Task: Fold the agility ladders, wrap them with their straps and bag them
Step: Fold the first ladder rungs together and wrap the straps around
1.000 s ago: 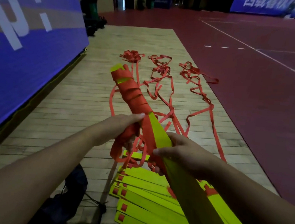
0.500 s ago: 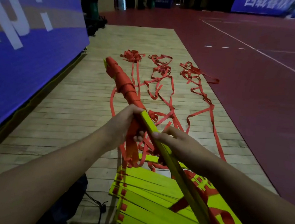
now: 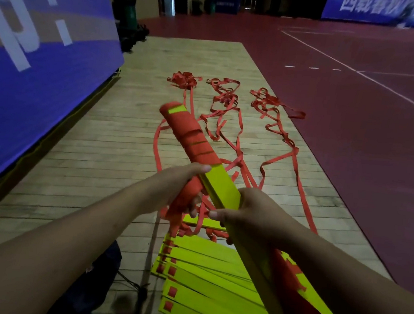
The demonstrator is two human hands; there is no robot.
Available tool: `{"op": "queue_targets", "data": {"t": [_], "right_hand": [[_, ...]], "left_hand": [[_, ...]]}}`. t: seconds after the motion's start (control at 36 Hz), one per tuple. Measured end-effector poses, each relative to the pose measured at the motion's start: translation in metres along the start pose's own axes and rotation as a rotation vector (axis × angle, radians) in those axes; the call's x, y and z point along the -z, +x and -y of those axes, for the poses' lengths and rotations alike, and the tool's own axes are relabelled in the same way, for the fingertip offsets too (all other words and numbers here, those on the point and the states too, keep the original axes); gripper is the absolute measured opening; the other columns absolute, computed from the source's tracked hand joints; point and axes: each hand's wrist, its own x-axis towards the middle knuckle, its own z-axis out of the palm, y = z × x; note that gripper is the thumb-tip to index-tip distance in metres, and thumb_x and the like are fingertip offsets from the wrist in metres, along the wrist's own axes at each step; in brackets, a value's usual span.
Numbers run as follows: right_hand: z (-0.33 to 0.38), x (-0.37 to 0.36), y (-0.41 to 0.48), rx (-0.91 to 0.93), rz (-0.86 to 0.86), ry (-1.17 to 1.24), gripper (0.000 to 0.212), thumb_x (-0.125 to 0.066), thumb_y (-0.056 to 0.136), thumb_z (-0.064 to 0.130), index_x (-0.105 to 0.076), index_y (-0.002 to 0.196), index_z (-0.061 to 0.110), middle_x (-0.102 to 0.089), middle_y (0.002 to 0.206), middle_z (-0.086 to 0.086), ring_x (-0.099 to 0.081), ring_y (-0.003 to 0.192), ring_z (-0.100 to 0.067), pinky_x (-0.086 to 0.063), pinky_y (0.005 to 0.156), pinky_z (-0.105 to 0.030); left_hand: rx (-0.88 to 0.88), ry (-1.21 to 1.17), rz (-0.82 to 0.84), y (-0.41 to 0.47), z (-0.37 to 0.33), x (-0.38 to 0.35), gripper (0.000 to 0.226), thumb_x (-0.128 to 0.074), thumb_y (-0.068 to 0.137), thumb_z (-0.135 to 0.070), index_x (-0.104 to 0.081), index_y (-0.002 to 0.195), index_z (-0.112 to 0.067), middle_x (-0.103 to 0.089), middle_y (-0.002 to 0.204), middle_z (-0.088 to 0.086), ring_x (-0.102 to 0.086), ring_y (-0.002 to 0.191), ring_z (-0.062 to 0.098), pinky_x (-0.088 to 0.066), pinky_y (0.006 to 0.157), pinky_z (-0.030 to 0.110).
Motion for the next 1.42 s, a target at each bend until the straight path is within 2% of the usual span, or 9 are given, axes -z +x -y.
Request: {"op": "queue_targets", "data": {"t": [0.17,0.31,0.39,0.5,0.69,0.97,1.14,1.31,1.42], "right_hand": [[0.004,-0.017,0.004,0.139,-0.202,-0.765,0.043,-0.071,0.089,0.049,-0.046,0.108,0.019,-0.059,0.093,0.003,-0.057,0.074,-0.013,-0.044,0.061,-0.026],[0.007,-0.016,0.001,0.209,-0.121,-0.335,0.029,-0.071,0.093,0.024,-0.045,0.104,0.019,-0.064,0.096,-0.003,-0.068,0.078,-0.019,-0.058,0.067,-0.033],[0.007,-0.009,-0.002,0.089,-0.014,0.018,0.048,-0.074,0.085,0.051,-0.048,0.111,0.02,-0.07,0.101,-0.008,-0.072,0.069,-0.018,-0.06,0.066,-0.034],[0.008,-0.003,-0.007,-0.047,0.138,0.03,0.076,-0.042,0.081,0.082,-0.066,0.114,0.017,-0.077,0.089,-0.01,-0.068,0.067,-0.019,-0.056,0.069,-0.034],[0.014,0.0,-0.006,0.015,0.107,0.162,0.061,-0.062,0.079,0.06,-0.073,0.099,0.004,-0.07,0.073,-0.008,-0.067,0.059,-0.018,-0.052,0.055,-0.023],[0.0,-0.004,-0.007,0.077,0.098,0.281,0.036,-0.065,0.095,0.029,-0.064,0.108,-0.004,-0.073,0.093,-0.028,-0.069,0.094,-0.054,-0.054,0.088,-0.067],[-0.002,-0.006,-0.003,0.093,0.017,0.16,0.024,-0.064,0.097,0.018,-0.05,0.108,0.002,-0.07,0.1,-0.025,-0.074,0.085,-0.041,-0.058,0.08,-0.064],[0.002,-0.01,0.001,0.166,0.041,-0.083,0.025,-0.061,0.1,0.016,-0.042,0.116,0.013,-0.063,0.095,-0.013,-0.069,0.066,-0.016,-0.056,0.059,-0.027],[0.006,-0.013,0.005,0.13,0.025,-0.105,0.031,-0.066,0.095,0.009,-0.044,0.117,0.013,-0.062,0.097,-0.015,-0.067,0.065,-0.018,-0.054,0.055,-0.025]], "left_hand": [[0.041,-0.129,-0.206,0.008,0.008,-0.019,0.052,-0.067,0.083,-0.059,-0.064,0.092,-0.008,-0.057,0.064,0.007,-0.056,0.051,0.019,-0.045,0.05,0.025],[-0.065,-0.252,-0.233,0.006,0.003,-0.013,0.032,-0.056,0.093,-0.044,-0.059,0.088,-0.013,-0.063,0.066,0.003,-0.057,0.06,0.017,-0.045,0.061,0.03],[-0.177,-0.34,-0.194,-0.001,-0.008,-0.008,0.025,-0.049,0.097,-0.035,-0.058,0.086,-0.014,-0.066,0.068,0.0,-0.063,0.063,0.015,-0.047,0.071,0.034],[-0.241,-0.425,-0.172,-0.006,-0.014,0.002,0.024,-0.047,0.096,-0.031,-0.058,0.085,-0.013,-0.065,0.071,0.004,-0.063,0.064,0.019,-0.045,0.071,0.037],[-0.181,-0.365,-0.091,-0.006,-0.009,0.021,0.043,-0.058,0.081,-0.038,-0.061,0.102,-0.001,-0.063,0.08,0.011,-0.061,0.075,0.026,-0.047,0.074,0.038],[0.01,0.019,-0.064,-0.004,-0.007,0.022,0.052,-0.051,0.092,-0.056,-0.061,0.089,-0.006,-0.055,0.063,0.007,-0.064,0.065,0.03,-0.051,0.072,0.037],[0.006,0.0,-0.152,-0.003,-0.007,0.013,0.047,-0.055,0.095,-0.053,-0.064,0.096,-0.007,-0.06,0.065,0.011,-0.063,0.059,0.026,-0.052,0.057,0.03],[-0.049,-0.094,-0.345,-0.002,-0.007,0.007,0.05,-0.062,0.088,-0.059,-0.064,0.085,-0.009,-0.057,0.06,0.007,-0.057,0.052,0.022,-0.045,0.052,0.026],[-0.05,-0.118,-0.373,-0.002,-0.008,0.011,0.053,-0.062,0.088,-0.06,-0.064,0.088,-0.007,-0.058,0.059,0.006,-0.06,0.055,0.022,-0.048,0.053,0.027]]}}
